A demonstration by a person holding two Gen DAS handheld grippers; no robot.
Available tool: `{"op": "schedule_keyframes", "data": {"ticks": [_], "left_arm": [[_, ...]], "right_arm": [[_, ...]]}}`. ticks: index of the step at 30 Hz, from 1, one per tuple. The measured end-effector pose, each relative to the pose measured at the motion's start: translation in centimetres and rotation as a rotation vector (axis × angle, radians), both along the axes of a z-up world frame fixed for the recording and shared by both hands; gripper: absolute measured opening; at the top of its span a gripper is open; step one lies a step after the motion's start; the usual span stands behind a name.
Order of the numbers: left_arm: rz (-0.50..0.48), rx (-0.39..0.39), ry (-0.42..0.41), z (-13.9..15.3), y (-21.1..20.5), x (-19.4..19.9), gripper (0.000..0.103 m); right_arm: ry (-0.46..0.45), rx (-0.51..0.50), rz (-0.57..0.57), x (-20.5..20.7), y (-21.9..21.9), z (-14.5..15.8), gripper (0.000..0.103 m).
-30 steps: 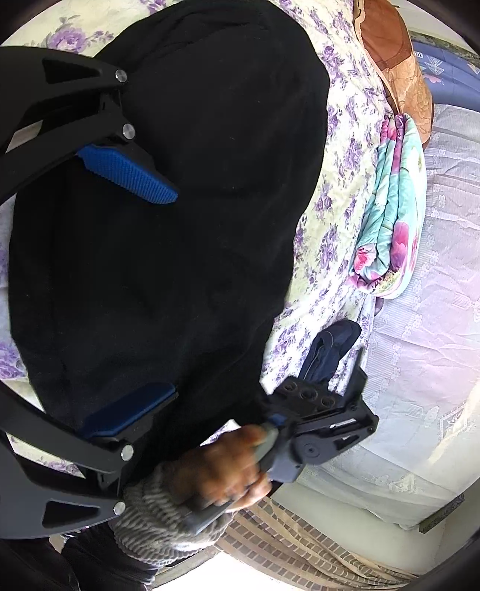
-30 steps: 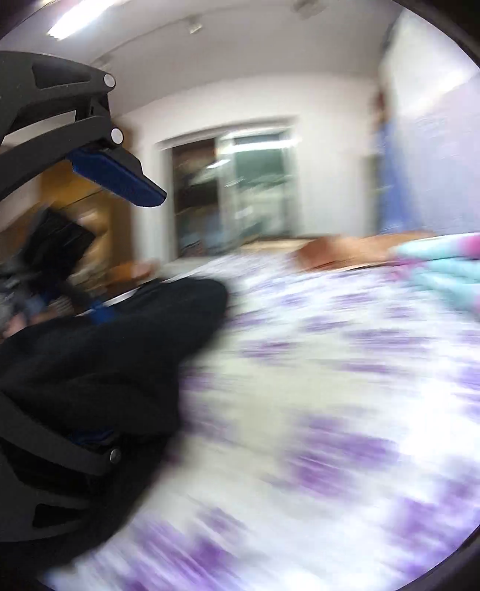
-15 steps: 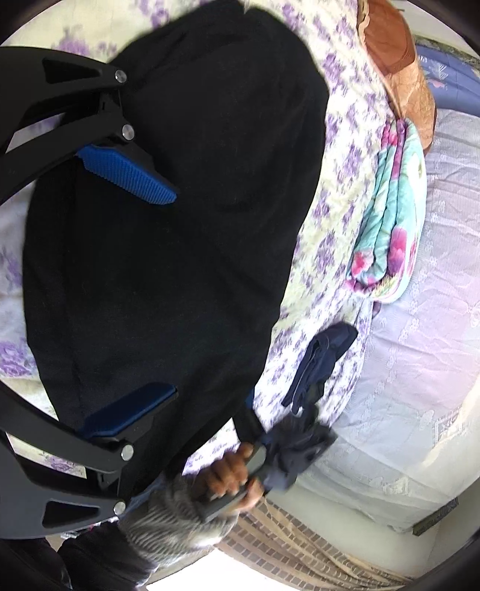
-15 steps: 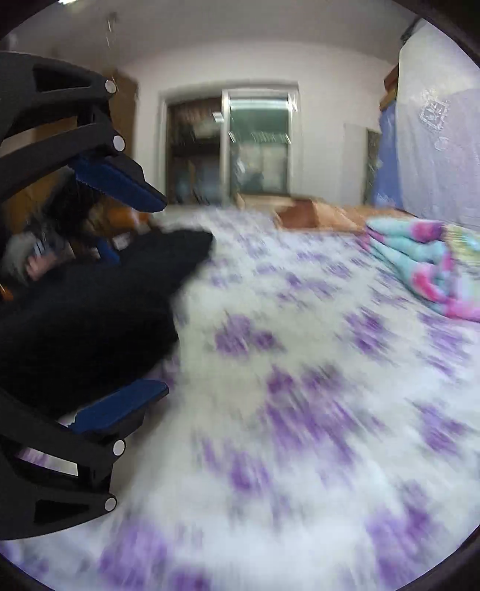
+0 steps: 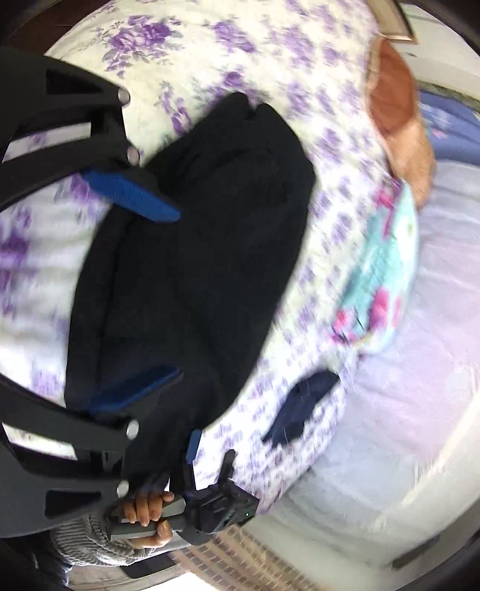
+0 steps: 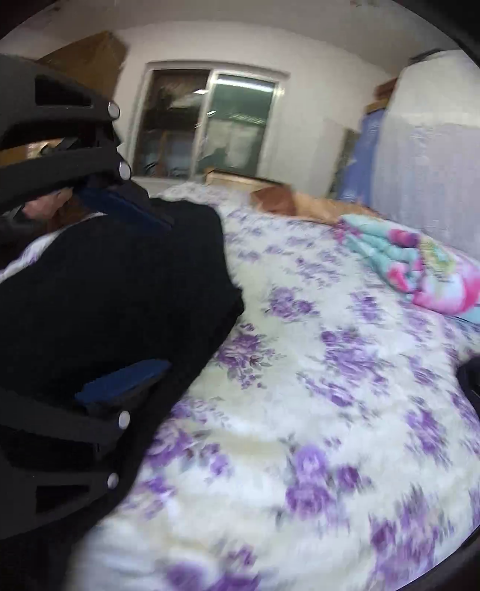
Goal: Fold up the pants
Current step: 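Open the left gripper and release the folded pants on the bed, then grasp the end of the black pants with the right gripper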
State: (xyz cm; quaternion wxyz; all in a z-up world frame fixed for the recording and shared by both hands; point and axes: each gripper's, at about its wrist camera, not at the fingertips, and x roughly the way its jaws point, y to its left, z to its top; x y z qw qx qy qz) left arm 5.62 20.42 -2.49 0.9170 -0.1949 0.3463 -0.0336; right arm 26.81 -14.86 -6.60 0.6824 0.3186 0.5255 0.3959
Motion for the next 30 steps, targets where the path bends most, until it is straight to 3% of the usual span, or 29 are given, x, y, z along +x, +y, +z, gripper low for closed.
{"op": "schedule_keyframes", "data": {"ticks": [3,6,7,8,9,10,12,15,21,24,27,30], "left_arm": [[-0.094,0.008,-0.05,1.1,-2.7,-0.1,0.09],[-0.128,0.083,0.027,-0.6,-5.4,1.9,0.09],[-0.124,0.106,0.074,-1.7,-5.9,2.7,0.09],[-0.096,0.14,0.113,-3.0,-6.3,3.4,0.09],[-0.08,0.168,0.108,-3.3,-6.6,3.4,0.09],[-0.068,0.225,0.093,-3.2,-7.4,3.1,0.09],[-0.054,0.293,0.083,-2.6,-8.2,2.6,0.09],[-0.066,0.239,0.024,-1.1,-7.8,1.1,0.091],[-0.059,0.033,-0.002,0.3,-7.0,0.6,0.093],[-0.101,0.081,-0.024,1.5,-9.8,0.7,0.093],[-0.135,0.178,-0.038,1.9,-13.9,1.0,0.093],[-0.139,0.182,0.009,0.6,-16.0,2.0,0.093]], "right_arm": [[-0.112,-0.025,0.018,-3.1,-0.6,2.0,0.096],[-0.079,-0.133,0.045,-4.0,-0.1,-0.2,0.096],[-0.057,-0.151,0.022,-3.9,-0.7,-1.2,0.093],[-0.063,-0.159,-0.008,-4.1,-1.3,-1.4,0.078],[-0.079,-0.178,-0.039,-4.3,-1.7,-0.7,0.073],[-0.092,-0.189,-0.069,-5.1,-2.8,0.2,0.075],[-0.157,-0.166,-0.12,-7.2,-5.6,2.3,0.087],[-0.262,-0.194,-0.269,-11.2,-12.2,4.8,0.094],[-0.17,-0.221,-0.647,-20.2,-26.4,3.3,0.094],[-0.153,-0.324,-0.773,-24.2,-30.2,3.1,0.094],[-0.151,-0.41,-0.835,-25.0,-31.0,2.2,0.094],[-0.096,-0.325,-0.864,-23.9,-32.1,0.1,0.094]]}}
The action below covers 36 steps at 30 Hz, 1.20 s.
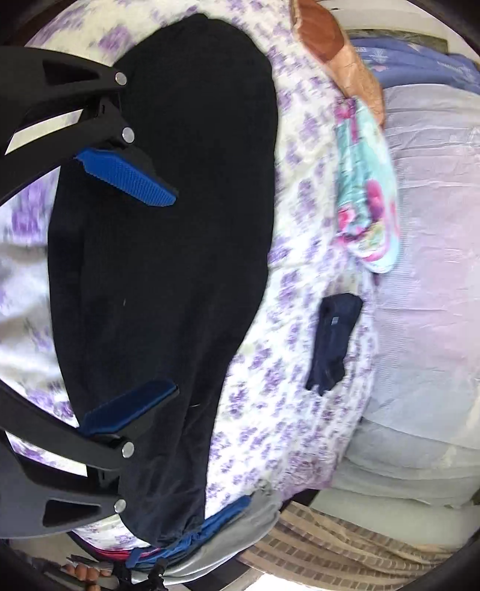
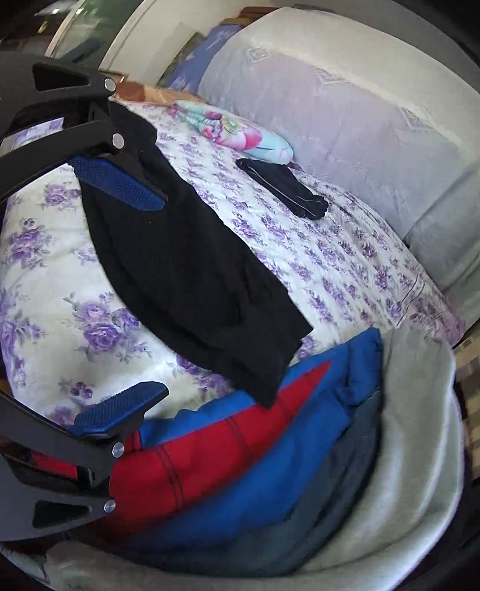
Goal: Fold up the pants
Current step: 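Grasp the end of the black pants with the right gripper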
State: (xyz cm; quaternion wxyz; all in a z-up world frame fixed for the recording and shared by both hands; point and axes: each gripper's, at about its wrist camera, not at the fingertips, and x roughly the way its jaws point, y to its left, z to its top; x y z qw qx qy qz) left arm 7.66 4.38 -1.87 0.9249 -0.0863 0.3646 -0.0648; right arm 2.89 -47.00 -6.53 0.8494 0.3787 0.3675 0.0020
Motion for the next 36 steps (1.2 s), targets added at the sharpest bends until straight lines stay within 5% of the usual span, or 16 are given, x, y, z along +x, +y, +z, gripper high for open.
{"op": "schedule_keyframes", "data": {"ticks": [4,8,11,13,15,18,22,24,26,31,36], "left_arm": [[-0.005,-0.1,0.123,-2.9,0.0,1.3,0.093],[-0.01,-0.08,0.131,-4.0,0.0,1.5,0.093],[-0.018,-0.113,0.084,-2.3,-0.5,1.0,0.093],[-0.052,-0.083,0.065,-1.1,-1.8,1.8,0.093],[-0.064,-0.07,0.056,-0.3,-3.3,3.0,0.093],[-0.115,-0.097,0.072,0.0,-6.2,4.9,0.093],[-0.187,0.027,0.058,-1.7,-10.7,6.3,0.093],[-0.169,0.098,0.16,-4.5,-10.9,7.4,0.093],[-0.181,0.028,0.149,-5.4,-9.6,6.8,0.093],[-0.199,0.037,0.146,-4.8,-9.0,5.4,0.093],[-0.098,-0.037,0.139,-2.6,-7.4,8.0,0.093]], "right_arm": [[-0.06,0.104,-0.075,1.4,-1.5,-1.5,0.096],[-0.123,0.186,-0.123,2.4,-3.5,-1.8,0.098],[-0.165,0.156,-0.118,2.0,-3.3,-1.4,0.096],[-0.174,0.117,-0.137,1.7,-3.2,-1.6,0.081],[-0.185,0.148,-0.161,1.4,-3.9,-2.3,0.051],[-0.204,0.242,-0.171,1.0,-4.8,-3.3,0.03],[-0.227,0.237,-0.146,1.1,-4.5,-2.6,0.029],[-0.214,0.23,-0.133,1.6,-4.5,-2.7,0.029],[-0.183,0.233,-0.114,2.2,-4.5,-3.3,0.027],[-0.216,0.228,-0.109,2.7,-4.0,-3.1,0.028],[-0.252,0.225,-0.124,1.4,-4.5,-2.7,0.018]]}}
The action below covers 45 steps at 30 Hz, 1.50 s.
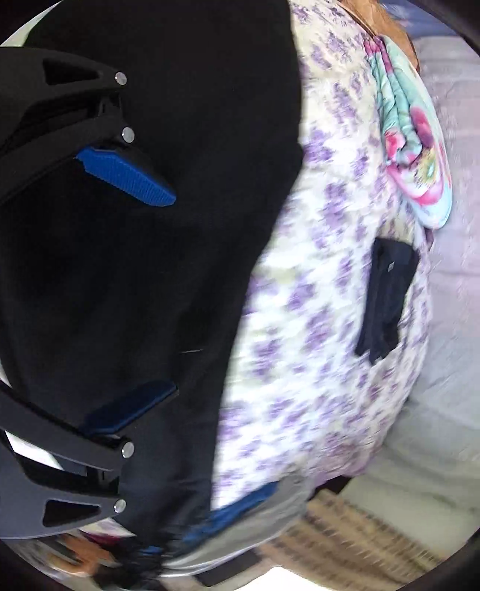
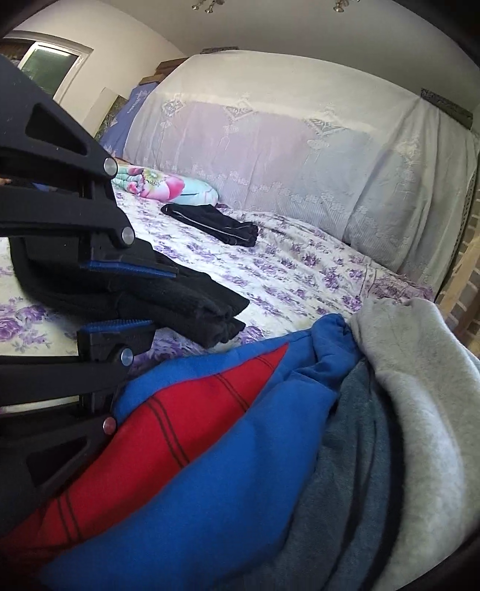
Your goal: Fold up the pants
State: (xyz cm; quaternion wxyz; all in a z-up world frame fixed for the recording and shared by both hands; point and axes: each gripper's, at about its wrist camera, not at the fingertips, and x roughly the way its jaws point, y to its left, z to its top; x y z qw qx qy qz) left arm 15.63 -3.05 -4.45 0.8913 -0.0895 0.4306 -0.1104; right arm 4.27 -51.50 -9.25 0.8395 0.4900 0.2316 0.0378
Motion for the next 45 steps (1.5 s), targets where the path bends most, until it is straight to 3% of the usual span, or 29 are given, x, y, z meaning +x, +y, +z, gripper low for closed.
{"op": "schedule_keyframes", "data": {"ticks": [2,4,5,8,11,14,17,24,28,33,35,40,45], "left_arm": [[0.043,0.139,0.002,-0.2,-0.8,1.7,0.093],[0.028,0.266,0.066,-3.0,-1.9,3.6,0.096],[0.032,0.263,0.074,-3.8,-1.8,3.9,0.098],[0.066,0.184,0.026,-2.2,-0.7,2.5,0.096],[0.08,-0.006,-0.006,-0.8,2.3,-0.2,0.096],[0.088,-0.036,0.017,-1.5,4.6,-2.7,0.096],[0.077,-0.059,-0.022,-1.5,6.1,-5.8,0.096],[0.207,-0.127,-0.127,0.8,13.7,-11.3,0.096],[0.387,-0.122,-0.15,1.6,19.6,-13.5,0.097],[0.513,-0.185,-0.112,0.2,24.5,-15.2,0.097],[0.538,-0.2,-0.09,-0.8,25.5,-15.6,0.097],[0.537,-0.194,-0.091,-1.4,26.1,-15.4,0.098],[0.539,-0.161,-0.087,-1.9,25.9,-15.0,0.098]], "right_arm": [[0.007,-0.022,0.002,-0.2,0.0,0.2,0.018],[0.013,-0.023,0.002,-0.1,0.1,0.1,0.018],[0.013,-0.018,0.0,-0.1,0.1,0.0,0.018],[-0.009,-0.044,-0.004,-0.2,0.5,0.8,0.018],[-0.051,-0.136,0.011,-0.4,2.0,3.3,0.017],[-0.099,-0.246,0.038,-0.6,4.5,6.0,0.017],[-0.152,-0.368,0.114,0.2,8.9,9.0,0.016],[-0.262,-0.56,0.419,4.5,23.3,13.3,0.014],[-0.264,-0.656,0.626,6.3,32.9,11.4,0.014],[-0.137,-0.814,0.847,6.3,41.7,4.9,0.013],[-0.114,-0.857,0.872,5.6,42.8,3.6,0.013],[-0.119,-0.882,0.875,5.1,42.8,4.3,0.013],[-0.161,-0.833,0.84,6.9,43.0,6.2,0.011]]}}
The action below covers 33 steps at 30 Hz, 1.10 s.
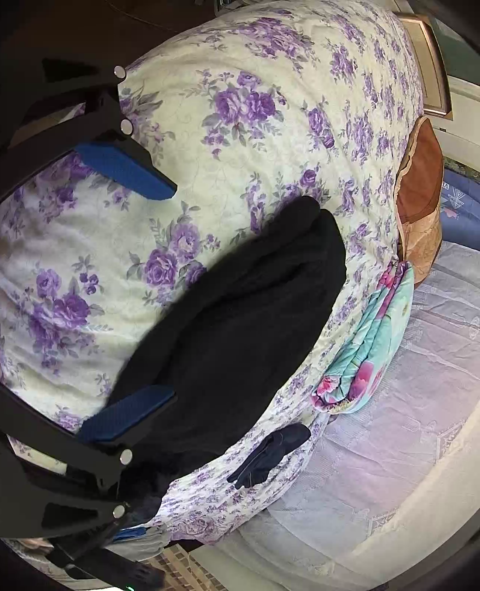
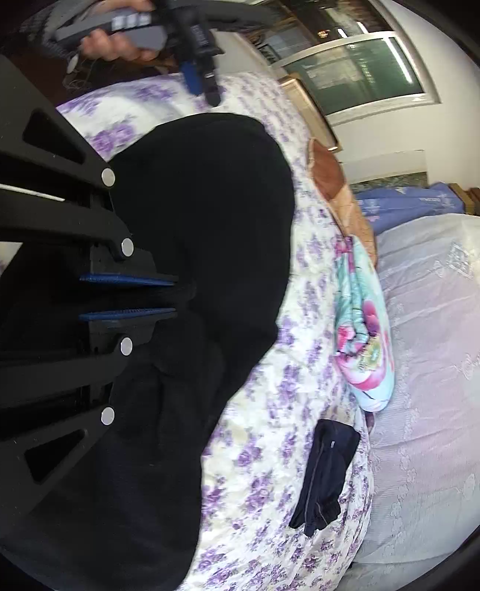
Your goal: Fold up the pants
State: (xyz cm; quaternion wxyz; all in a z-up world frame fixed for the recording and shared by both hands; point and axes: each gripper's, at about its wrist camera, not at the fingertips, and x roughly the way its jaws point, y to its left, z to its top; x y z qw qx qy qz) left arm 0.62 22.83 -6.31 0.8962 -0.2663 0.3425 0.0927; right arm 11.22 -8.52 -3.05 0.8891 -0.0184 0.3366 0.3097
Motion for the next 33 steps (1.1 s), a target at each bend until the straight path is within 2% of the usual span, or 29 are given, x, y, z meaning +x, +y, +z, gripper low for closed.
{"op": "schedule_keyframes", "data": {"ticks": [3,6,7,8,10,11,13,14,16,17,18,19,21,23,25,29,31,32,33], "left_arm": [[-0.001,0.015,0.008,0.0,-0.2,0.2,0.098],[0.001,0.02,0.021,0.0,-0.3,0.4,0.098],[-0.001,0.022,0.024,0.0,-0.3,0.5,0.098],[-0.003,0.022,0.025,0.0,-0.3,0.5,0.098],[-0.007,0.007,0.027,0.1,0.0,0.6,0.098],[-0.007,-0.017,0.027,0.1,0.4,0.7,0.098],[-0.001,-0.089,0.016,0.2,1.7,0.8,0.098],[0.006,-0.121,0.012,0.3,2.2,0.9,0.098],[0.025,-0.191,0.003,0.5,3.6,1.4,0.098],[0.038,-0.207,0.006,0.5,4.1,1.8,0.098],[0.047,-0.212,0.01,0.6,4.4,2.1,0.098],[0.061,-0.212,0.017,0.8,4.9,2.7,0.098],[0.078,-0.199,0.032,0.8,5.6,3.9,0.098],[0.093,-0.194,0.054,0.8,6.3,5.4,0.098],[0.099,-0.196,0.082,0.6,6.9,6.8,0.098],[0.103,-0.231,0.088,0.2,7.9,8.3,0.098],[0.091,-0.238,0.069,0.3,8.0,8.4,0.096],[0.08,-0.246,0.056,0.3,8.0,8.5,0.092],[0.072,-0.256,0.05,0.3,7.9,8.4,0.068]], "right_arm": [[0.008,-0.004,0.014,0.6,1.0,-0.3,0.011],[0.108,-0.12,0.075,0.7,3.0,-3.2,0.015],[0.09,-0.108,0.074,0.5,2.8,-3.0,0.015],[0.112,-0.09,0.072,0.5,2.5,-2.6,0.018],[0.187,0.019,0.083,0.7,1.3,-1.3,0.03],[0.19,0.091,0.088,0.5,0.3,-0.2,0.033],[0.129,0.143,0.063,-0.2,-1.1,1.4,0.033],[0.087,0.155,0.038,-0.5,-1.7,2.0,0.037],[0.015,0.11,-0.055,-0.5,-2.5,2.3,0.062],[0.023,0.02,-0.096,0.2,-2.3,1.3,0.082],[0.089,-0.09,-0.099,1.3,-1.5,-0.7,0.086],[0.163,-0.155,-0.082,2.0,-1.0,-2.9,0.087],[0.125,-0.145,-0.052,1.6,-0.6,-4.0,0.098],[0.108,-0.166,-0.049,1.3,0.0,-3.4,0.099],[0.103,-0.144,-0.049,1.1,-0.1,-3.2,0.099],[0.017,0.058,-0.085,-0.4,-3.8,-0.6,0.099],[-0.028,0.088,-0.121,-0.7,-5.8,0.5,0.099],[-0.044,0.089,-0.153,-0.8,-6.9,0.7,0.099],[-0.047,0.086,-0.193,-0.6,-8.1,0.7,0.099]]}}
